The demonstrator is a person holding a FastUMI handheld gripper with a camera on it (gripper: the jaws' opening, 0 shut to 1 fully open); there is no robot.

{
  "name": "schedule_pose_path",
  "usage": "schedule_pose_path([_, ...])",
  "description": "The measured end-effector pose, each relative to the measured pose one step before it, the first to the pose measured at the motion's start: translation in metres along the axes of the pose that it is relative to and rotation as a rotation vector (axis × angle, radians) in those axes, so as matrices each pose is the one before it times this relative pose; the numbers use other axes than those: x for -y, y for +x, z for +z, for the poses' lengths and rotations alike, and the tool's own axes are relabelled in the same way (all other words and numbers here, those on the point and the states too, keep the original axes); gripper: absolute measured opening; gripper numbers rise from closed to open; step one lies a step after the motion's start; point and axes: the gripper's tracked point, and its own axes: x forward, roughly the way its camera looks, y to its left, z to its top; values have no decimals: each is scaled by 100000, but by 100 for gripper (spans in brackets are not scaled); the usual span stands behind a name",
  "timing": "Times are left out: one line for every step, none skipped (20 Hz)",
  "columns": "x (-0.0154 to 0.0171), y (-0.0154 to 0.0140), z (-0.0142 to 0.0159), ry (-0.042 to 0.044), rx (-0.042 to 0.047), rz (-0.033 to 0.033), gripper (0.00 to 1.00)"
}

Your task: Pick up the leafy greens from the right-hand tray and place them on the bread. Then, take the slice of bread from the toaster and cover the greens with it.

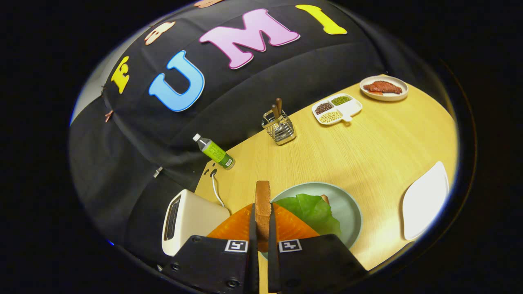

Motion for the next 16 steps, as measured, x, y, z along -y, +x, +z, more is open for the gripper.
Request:
schedule_pose_path([861,362,-163,1213,105,-1377,13])
schedule_pose_path([846,423,-222,723,-128,-1251,13])
schedule_pose_path([715,118,-315,630,-521,-1223,13])
schedule_pose_path([882,326,-400,119,-536,-1936,13])
schedule_pose_path([992,388,-321,-1042,-298,-2105,13])
schedule_pose_path([997,305,-540,-2870,-1157,-2301,13])
schedule_pose_path([1173,269,-698,-4153,-1326,-2473,13])
schedule_pose_path([757,372,-707,-3849,-1074,-1539,13])
schedule_pose_path([463,70,-249,-3258,-440,-794,13])
schedule_pose_path([415,95,104,-2945,842,-1452,17])
schedule_pose_path([373,137,22,-2586,245,-1280,21])
schedule_pose_path([514,268,-100,-2916,452,-2167,30])
schedule_pose_path([503,-61,-64,-3365,515,-2572,38])
schedule_pose_path([543,-100,-43,-4003,73,-2285,52])
schedule_pose_path([10,-16,96,-2822,807,-425,59])
schedule_pose_path([230,-80,167,-3174,750,-1036,63])
